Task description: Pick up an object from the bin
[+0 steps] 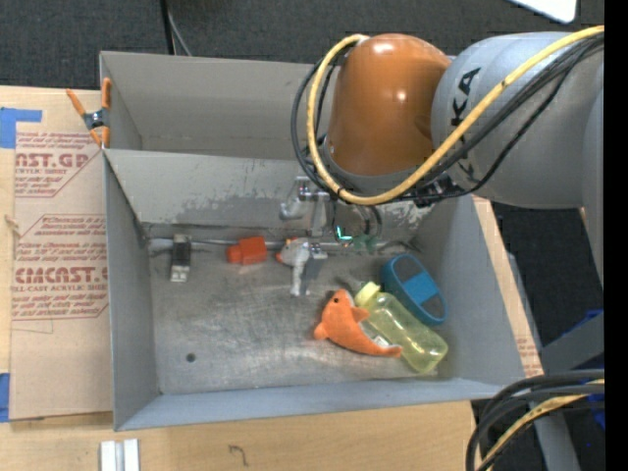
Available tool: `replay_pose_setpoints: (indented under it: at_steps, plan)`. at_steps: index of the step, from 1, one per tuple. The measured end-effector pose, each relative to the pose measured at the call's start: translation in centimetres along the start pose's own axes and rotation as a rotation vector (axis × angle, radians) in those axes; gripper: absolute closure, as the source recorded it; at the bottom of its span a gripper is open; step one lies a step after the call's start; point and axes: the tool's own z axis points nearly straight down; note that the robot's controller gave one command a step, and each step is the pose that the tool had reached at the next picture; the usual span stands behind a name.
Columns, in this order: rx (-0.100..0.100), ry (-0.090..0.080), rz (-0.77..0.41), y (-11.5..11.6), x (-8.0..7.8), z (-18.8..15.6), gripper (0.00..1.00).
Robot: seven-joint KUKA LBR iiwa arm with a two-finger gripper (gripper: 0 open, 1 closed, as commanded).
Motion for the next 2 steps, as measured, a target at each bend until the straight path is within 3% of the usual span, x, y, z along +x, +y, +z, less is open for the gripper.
replay_pose_setpoints:
  at_steps: [1, 2]
  plan:
    - [0.0, -0.008, -0.061, -1.7, -0.1, 3.1, 0.0]
    - [0.0, -0.004, -0.049, -6.8, 0.7, 9.0, 0.0]
